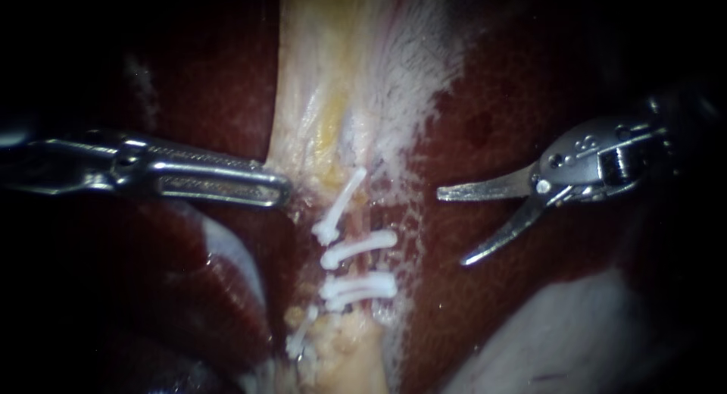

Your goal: Go to the cutting position right tube

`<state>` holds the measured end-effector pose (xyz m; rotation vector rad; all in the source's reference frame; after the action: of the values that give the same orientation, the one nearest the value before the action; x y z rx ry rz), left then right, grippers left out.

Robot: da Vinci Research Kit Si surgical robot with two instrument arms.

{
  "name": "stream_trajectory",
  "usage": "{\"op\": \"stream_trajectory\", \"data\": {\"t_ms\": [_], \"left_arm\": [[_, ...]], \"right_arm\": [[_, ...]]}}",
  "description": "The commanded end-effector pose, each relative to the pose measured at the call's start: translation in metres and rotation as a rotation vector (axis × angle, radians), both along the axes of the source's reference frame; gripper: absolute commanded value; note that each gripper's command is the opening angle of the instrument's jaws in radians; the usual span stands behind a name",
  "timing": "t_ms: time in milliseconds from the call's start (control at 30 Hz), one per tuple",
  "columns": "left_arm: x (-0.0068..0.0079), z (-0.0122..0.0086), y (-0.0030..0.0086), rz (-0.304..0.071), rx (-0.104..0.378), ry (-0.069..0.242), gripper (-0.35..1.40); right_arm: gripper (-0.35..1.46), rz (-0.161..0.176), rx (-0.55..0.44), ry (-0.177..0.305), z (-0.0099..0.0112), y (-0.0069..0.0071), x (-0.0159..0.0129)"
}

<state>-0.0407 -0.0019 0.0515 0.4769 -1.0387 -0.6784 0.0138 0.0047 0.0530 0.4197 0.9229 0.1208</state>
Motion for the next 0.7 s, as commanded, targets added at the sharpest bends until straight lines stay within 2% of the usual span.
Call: {"op": "stream_trajectory", "data": {"t_ms": [33, 133, 200, 333, 467, 700], "left_arm": [[0.0000, -0.0001, 0.0000, 0.000, 0.000, 0.000, -0.35], [0.0002, -0.0004, 0.0003, 0.002, 0.003, -0.002, -0.35], [0.0006, -0.0008, 0.0008, 0.002, 0.005, -0.003, -0.35], [0.0017, -0.0021, 0.0021, -0.014, 0.007, 0.006, -0.35], [0.0030, -0.0039, 0.0036, -0.031, 0.012, 0.011, -0.35], [0.0042, -0.0079, 0.0049, -0.048, -0.014, -0.005, -0.35]], "right_arm": [[1.44, 0.002, -0.002, -0.001, 0.0001, -0.0001, 0.0000], [1.44, -0.002, 0.006, 0.000, 0.0003, -0.0004, 0.0000], [1.44, 0.012, 0.042, -0.011, 0.0005, -0.0006, 0.0001], [1.40, 0.010, 0.105, -0.021, 0.0011, -0.0014, 0.0003], [1.32, -0.004, 0.165, -0.028, 0.0020, -0.0024, 0.0006], [1.18, -0.019, 0.244, -0.046, 0.0037, -0.0045, 0.0018]]}}
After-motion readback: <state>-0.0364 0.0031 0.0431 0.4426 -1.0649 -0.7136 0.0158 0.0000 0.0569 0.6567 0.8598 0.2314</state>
